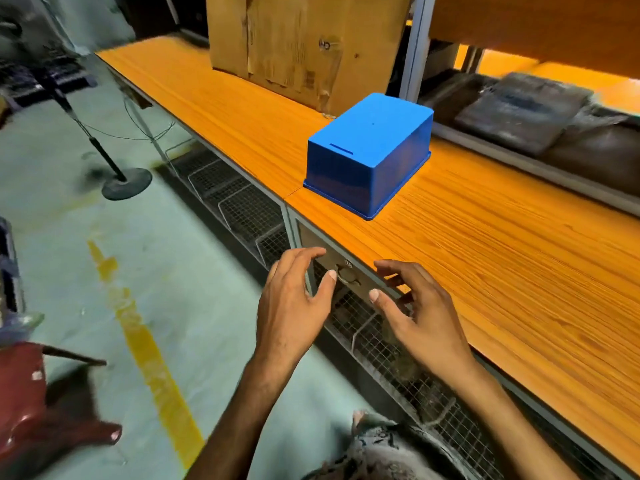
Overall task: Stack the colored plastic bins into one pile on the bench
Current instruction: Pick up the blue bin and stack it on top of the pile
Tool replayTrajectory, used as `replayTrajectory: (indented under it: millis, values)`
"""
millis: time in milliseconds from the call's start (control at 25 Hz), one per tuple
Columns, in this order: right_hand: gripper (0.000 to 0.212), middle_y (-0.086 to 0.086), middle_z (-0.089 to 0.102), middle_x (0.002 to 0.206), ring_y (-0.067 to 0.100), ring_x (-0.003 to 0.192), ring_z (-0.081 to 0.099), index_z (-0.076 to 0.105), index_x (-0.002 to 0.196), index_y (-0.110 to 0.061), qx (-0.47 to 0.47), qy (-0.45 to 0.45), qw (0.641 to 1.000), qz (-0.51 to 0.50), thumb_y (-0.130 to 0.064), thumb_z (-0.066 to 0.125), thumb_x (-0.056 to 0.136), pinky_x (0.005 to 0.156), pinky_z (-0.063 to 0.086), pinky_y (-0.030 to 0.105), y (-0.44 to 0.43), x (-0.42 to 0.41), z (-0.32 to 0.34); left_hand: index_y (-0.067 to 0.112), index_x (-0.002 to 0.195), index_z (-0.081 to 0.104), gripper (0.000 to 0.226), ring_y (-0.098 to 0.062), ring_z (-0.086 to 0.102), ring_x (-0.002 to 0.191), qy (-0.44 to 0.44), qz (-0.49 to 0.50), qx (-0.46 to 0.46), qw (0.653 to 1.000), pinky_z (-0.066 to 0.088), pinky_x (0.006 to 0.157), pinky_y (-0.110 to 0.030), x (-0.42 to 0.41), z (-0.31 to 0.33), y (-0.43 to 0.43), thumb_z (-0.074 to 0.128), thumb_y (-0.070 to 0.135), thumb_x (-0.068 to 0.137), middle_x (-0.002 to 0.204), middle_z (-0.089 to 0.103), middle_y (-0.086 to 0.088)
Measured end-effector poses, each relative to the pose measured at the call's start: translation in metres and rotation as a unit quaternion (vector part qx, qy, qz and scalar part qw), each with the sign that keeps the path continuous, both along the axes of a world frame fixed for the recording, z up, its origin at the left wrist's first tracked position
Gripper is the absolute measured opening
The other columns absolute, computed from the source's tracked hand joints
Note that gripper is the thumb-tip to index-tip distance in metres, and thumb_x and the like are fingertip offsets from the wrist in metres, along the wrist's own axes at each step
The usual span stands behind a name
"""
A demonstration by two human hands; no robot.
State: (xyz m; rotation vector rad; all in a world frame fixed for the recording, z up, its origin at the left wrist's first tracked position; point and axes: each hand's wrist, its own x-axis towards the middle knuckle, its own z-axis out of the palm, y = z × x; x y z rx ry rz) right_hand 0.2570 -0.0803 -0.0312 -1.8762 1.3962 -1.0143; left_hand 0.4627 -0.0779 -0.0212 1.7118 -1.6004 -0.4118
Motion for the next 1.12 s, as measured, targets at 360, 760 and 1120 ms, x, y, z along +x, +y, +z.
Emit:
replayTrajectory:
  millis: [360, 760, 1120]
  values:
    - [0.04, -0.018, 0.058, 0.125, -0.001, 0.11, 0.059, 0.058, 0.133, -0.035, 0.027, -0.075, 0.987, -0.138, -0.037, 0.068, 0.095, 0.079, 0.055, 0.025, -0.165, 0.05, -0.028, 0.035, 0.141, 0.049, 0.052, -0.001, 0.051, 0.122, 0.122, -0.055, 0.062, 0.989, 0.044, 0.079, -0.008, 0.06, -0.029, -0.195, 0.07, 0.03, 0.094, 0.136, 0.05, 0.014]
    - [0.077, -0.019, 0.047, 0.146, 0.001, 0.13, 0.048, 0.036, 0.15, -0.03, 0.106, -0.106, 0.946, -0.287, -0.027, 0.079, 0.086, 0.094, 0.048, 0.021, -0.257, 0.09, -0.064, 0.02, 0.159, 0.025, 0.083, -0.021, 0.038, 0.146, 0.116, -0.137, 0.157, 0.971, 0.039, 0.112, -0.033, 0.098, -0.075, -0.356, 0.073, 0.028, 0.092, 0.162, 0.033, -0.002]
    - [0.106, -0.011, 0.036, 0.161, 0.0, 0.146, 0.035, 0.024, 0.158, -0.03, 0.017, -0.124, 0.938, -0.322, 0.0, 0.084, 0.076, 0.113, 0.037, 0.02, -0.28, 0.119, 0.007, 0.022, 0.136, 0.058, 0.053, 0.0, 0.063, 0.117, 0.269, -0.269, 0.071, 0.922, 0.054, 0.092, -0.02, 0.121, -0.027, -0.431, 0.079, 0.021, 0.087, 0.127, 0.067, 0.009]
